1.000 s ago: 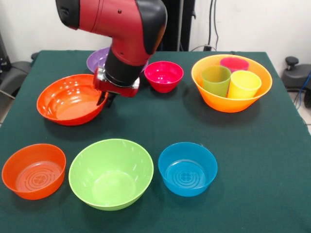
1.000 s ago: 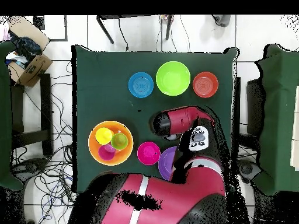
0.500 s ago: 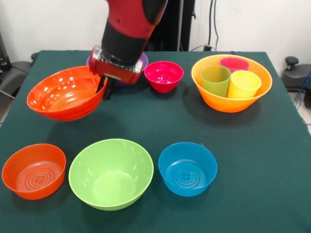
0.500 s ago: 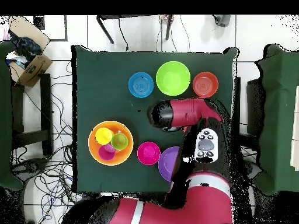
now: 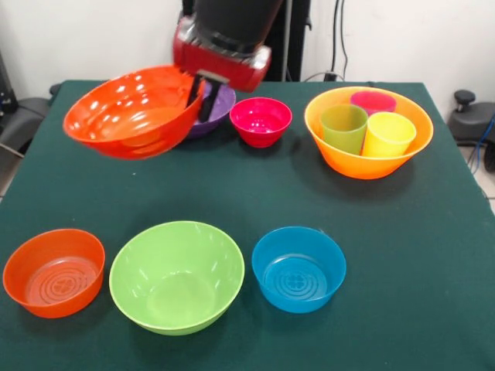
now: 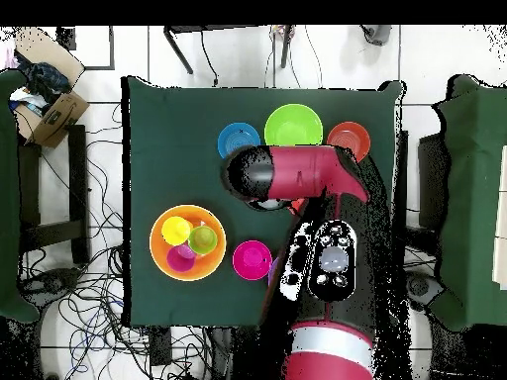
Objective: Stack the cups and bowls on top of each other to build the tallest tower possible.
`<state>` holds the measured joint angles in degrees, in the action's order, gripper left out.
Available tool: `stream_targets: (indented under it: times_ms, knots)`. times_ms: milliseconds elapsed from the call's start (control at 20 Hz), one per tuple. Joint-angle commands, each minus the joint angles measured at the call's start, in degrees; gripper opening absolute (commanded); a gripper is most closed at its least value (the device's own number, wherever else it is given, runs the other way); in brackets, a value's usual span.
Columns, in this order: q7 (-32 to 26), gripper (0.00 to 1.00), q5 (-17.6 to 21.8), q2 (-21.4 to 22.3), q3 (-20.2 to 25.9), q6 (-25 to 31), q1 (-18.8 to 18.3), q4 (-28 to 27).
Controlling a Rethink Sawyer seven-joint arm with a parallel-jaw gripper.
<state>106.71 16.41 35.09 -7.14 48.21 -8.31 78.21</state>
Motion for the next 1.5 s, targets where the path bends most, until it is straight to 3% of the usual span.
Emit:
stream_targets:
  times_ms: [50,500,750,1200,1500]
  knots:
    - [9.86,0.0,-3.4,1.97,2.47,5.98,4.64,-1.23]
    - [17.77,0.0,-7.8,1.88,0.35,1.54,12.85,3.63]
    - [21.78,0.0,-9.62,-0.56,-1.03,1.74,16.48,2.39]
    - [29.25,0.0,-12.79,-6.03,-2.53,2.03,20.59,0.77]
    - [31.44,0.0,-14.06,-7.09,-3.46,2.71,21.99,1.28]
